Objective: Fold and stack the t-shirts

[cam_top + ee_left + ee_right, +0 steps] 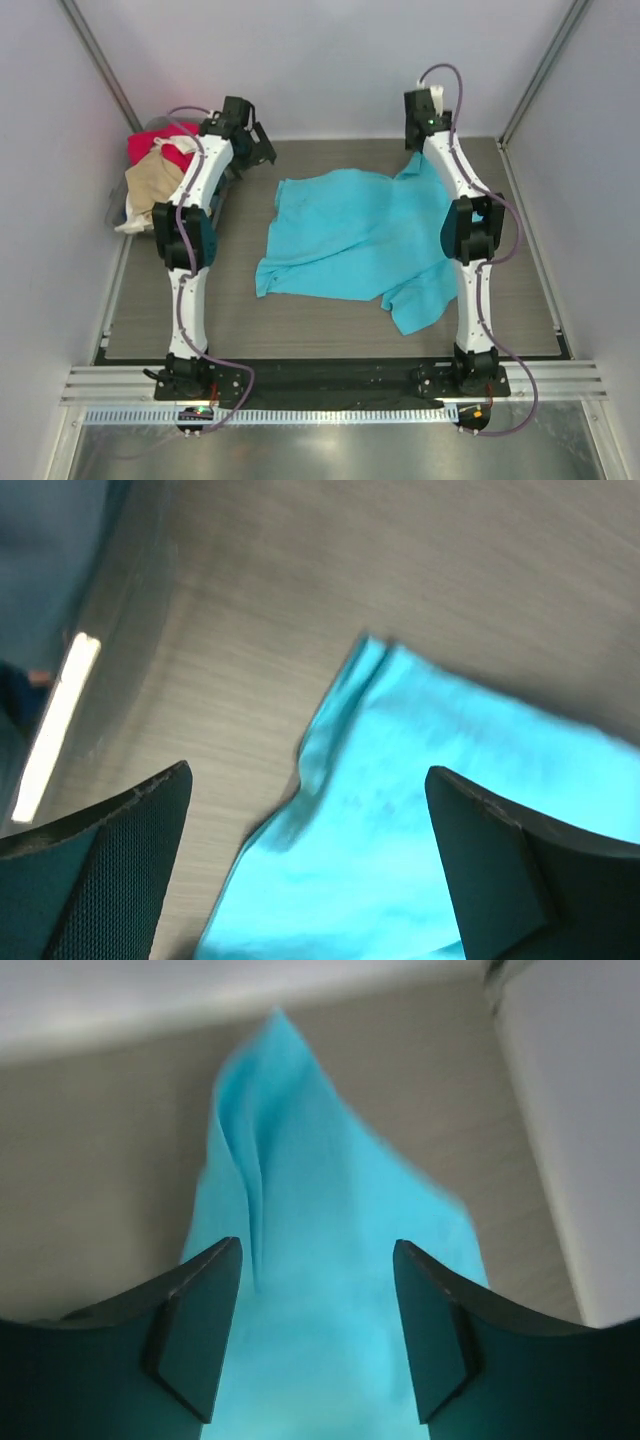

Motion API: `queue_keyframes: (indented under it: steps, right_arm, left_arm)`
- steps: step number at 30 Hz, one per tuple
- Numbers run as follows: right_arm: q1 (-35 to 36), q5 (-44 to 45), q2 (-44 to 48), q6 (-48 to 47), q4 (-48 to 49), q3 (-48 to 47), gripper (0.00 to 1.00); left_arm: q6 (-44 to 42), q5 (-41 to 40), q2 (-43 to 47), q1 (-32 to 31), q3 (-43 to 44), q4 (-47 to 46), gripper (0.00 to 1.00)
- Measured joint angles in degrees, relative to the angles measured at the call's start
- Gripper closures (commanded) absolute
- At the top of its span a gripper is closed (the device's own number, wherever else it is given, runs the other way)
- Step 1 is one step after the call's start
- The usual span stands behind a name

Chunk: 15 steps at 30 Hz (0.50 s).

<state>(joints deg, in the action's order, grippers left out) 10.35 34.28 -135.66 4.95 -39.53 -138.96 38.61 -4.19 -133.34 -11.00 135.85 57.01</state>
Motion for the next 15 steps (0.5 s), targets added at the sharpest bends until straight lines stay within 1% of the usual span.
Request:
queue_keyframes:
  steps: [2,4,7,8,9,12,15]
  right_arm:
    - [0.42,-2.67,1.86,1.73,-1.42,11.76,0.25]
    - [0.83,-4.76,5.33,3.61,-3.58,21.16,0.25]
    - [1.40,-6.56,12.61,5.79,-4.74,29.44,0.25]
    - [1.46,-7.04,16.26,6.51,-4.70,31.78,0.25]
    - [1.40,-7.39,19.15,7.13,-4.63,33.22,0.25]
    - [0.35,-9.03,26.93,8.90,-2.45,37.77,0.26]
    - [-1.77,-11.63,29.46,10.21,-0.07,41.18,0.27]
  left_arm:
    - [0.02,0.46,6.12,-0.68,-10.91,-2.58,0.00]
    - [0.02,0.72,15.15,-1.66,-22.99,-4.63,0.00]
    - [-0.04,0.37,27.82,-3.56,-35.67,-8.44,0.00]
    - [-0.04,0.31,29.31,-3.85,-37.07,-9.07,0.00]
    - [0.02,0.20,34.16,-5.01,-42.36,-12.70,0.00]
    - [0.24,0.87,38.86,-6.75,-51.19,-19.26,0.00]
    - [0.50,2.47,37.33,-7.45,-57.75,-24.57,0.02]
